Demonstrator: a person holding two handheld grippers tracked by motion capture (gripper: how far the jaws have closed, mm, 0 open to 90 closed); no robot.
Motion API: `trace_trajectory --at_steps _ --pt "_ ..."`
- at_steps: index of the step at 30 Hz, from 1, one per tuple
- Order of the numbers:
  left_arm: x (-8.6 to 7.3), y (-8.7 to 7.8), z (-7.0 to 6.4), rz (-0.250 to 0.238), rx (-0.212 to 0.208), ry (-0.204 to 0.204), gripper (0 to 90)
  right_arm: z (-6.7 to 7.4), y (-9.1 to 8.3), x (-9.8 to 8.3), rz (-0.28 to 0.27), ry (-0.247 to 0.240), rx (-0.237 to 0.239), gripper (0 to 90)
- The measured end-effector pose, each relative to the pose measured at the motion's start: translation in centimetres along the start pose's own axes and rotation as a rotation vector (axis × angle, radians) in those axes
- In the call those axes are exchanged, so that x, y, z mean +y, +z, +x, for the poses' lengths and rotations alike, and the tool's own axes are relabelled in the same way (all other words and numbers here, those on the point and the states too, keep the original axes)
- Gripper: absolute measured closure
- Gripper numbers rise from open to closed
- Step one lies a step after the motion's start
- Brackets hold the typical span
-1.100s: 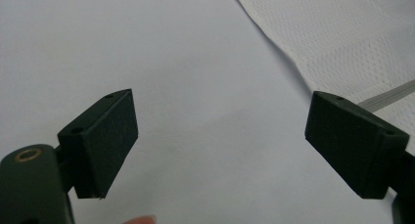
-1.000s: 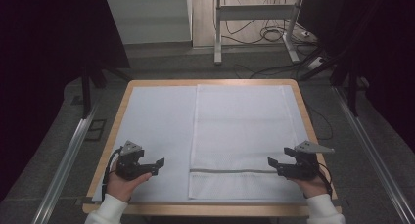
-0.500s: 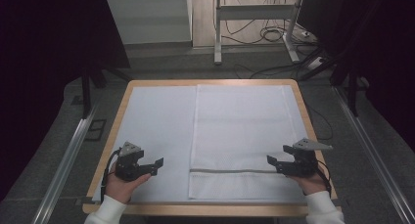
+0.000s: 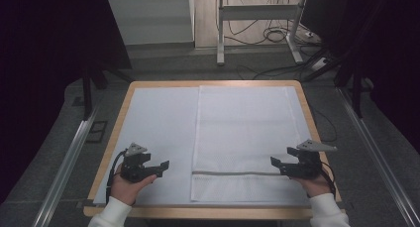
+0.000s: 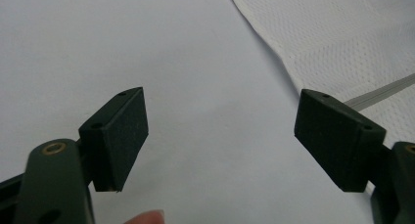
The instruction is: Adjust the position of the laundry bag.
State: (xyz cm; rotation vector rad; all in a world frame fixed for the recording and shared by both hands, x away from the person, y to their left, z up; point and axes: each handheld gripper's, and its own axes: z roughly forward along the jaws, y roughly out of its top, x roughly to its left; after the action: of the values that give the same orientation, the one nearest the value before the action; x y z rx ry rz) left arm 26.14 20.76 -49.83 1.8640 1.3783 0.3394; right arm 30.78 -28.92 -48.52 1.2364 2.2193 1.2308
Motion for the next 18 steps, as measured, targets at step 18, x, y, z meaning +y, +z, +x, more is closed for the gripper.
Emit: trace_trajectory --at_steps 18 --pt "1.7 1.9 -2.6 0.021 -0.049 0.006 24.2 0.1 0.0 0.2 0.012 0.02 0.01 19.3"
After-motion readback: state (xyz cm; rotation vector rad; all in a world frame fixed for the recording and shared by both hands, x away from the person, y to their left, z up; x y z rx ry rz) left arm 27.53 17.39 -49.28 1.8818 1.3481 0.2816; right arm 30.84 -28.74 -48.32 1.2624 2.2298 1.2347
